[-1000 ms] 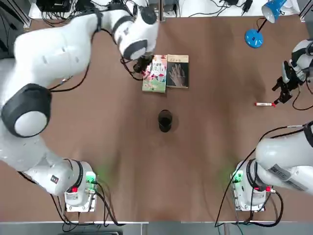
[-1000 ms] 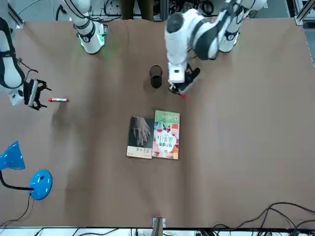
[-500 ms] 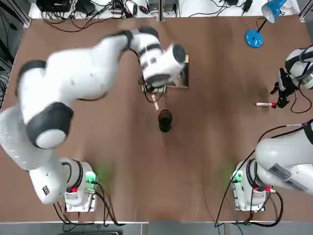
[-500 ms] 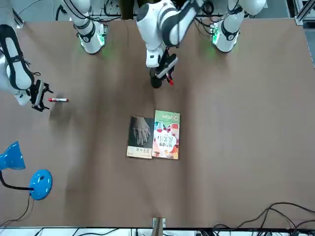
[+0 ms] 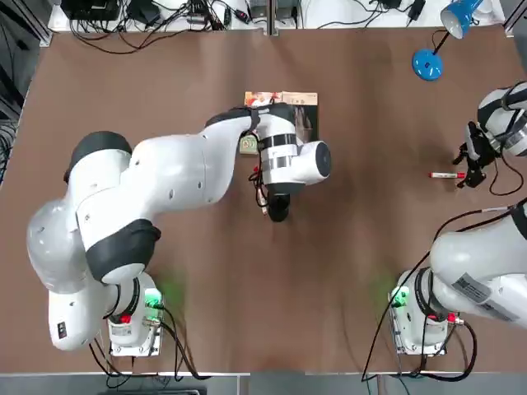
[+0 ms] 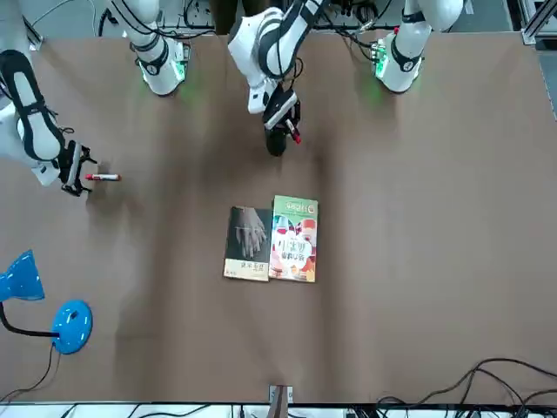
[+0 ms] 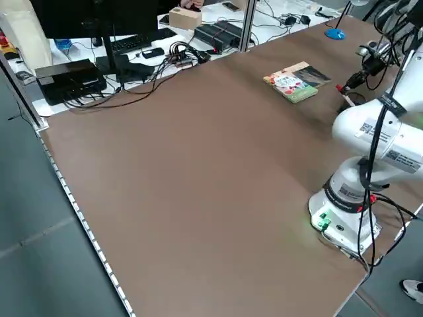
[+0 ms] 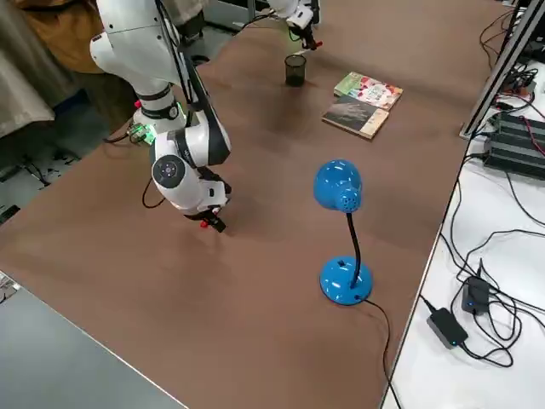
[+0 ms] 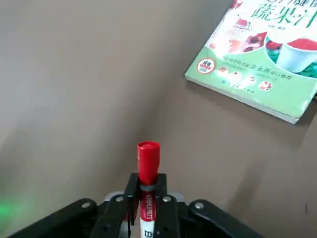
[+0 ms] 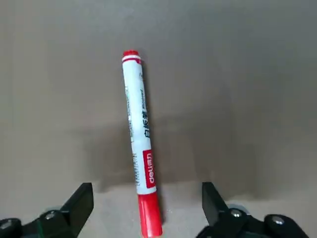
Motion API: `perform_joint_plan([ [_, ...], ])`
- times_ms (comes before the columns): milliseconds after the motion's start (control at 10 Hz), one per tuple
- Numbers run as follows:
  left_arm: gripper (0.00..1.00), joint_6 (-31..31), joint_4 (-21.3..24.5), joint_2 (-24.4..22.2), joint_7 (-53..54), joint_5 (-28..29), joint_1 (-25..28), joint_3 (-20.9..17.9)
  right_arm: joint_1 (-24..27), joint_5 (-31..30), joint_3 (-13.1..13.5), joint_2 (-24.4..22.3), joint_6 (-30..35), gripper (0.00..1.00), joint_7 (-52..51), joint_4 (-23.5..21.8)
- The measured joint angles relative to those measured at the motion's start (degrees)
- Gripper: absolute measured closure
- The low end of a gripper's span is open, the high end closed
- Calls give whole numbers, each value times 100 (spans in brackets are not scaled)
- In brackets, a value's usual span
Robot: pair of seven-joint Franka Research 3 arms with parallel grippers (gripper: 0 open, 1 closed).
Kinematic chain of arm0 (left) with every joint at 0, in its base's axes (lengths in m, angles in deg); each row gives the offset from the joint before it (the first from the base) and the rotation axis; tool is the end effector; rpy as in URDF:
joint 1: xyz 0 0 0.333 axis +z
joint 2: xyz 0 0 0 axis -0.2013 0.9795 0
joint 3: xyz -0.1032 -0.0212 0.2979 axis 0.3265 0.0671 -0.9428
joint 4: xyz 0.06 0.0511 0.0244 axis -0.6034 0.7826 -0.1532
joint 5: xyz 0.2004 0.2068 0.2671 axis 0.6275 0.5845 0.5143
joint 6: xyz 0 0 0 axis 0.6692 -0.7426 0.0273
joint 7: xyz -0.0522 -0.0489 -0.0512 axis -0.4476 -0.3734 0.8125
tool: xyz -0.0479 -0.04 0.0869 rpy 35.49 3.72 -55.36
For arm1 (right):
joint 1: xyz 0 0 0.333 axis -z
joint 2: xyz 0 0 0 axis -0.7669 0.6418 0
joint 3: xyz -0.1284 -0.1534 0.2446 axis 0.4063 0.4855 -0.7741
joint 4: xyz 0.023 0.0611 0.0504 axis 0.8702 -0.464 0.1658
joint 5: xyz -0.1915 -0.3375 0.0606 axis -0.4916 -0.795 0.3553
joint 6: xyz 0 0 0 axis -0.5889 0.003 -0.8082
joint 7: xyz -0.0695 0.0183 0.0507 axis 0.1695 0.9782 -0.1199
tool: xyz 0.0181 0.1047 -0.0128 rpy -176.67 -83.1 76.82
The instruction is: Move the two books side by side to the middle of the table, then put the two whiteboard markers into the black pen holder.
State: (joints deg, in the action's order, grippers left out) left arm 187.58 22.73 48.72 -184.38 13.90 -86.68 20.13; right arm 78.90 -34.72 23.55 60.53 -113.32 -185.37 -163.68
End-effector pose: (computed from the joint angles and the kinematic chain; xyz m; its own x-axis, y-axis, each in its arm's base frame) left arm 0.2577 -0.5611 0.2714 0.8384 0.3052 0.4516 0.4822 -0.8015 -0.3536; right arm 0.3874 -0.2978 0.1624 0.1721 0.9603 0.2196 0.9769 -0.1377 -0.1634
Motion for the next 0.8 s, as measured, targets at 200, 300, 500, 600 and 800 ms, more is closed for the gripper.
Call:
perform_joint_plan([
  [200,83,-224,-116,-66,105,0,7,-24,38,0,0,-1,3,6,-179,-18],
  [300,83,-326,-127,-107,145,0,7,-29,46,0,0,-2,3,6,-244,-38],
  [500,83,-385,-139,-231,203,0,7,-34,81,-3,1,-12,0,9,-415,-157],
  [600,83,-387,-189,-274,204,-1,7,-39,93,-6,1,-20,0,21,-520,-200],
  [800,83,-387,-373,-275,201,-1,6,-43,104,-39,5,-61,7,32,-543,-248],
])
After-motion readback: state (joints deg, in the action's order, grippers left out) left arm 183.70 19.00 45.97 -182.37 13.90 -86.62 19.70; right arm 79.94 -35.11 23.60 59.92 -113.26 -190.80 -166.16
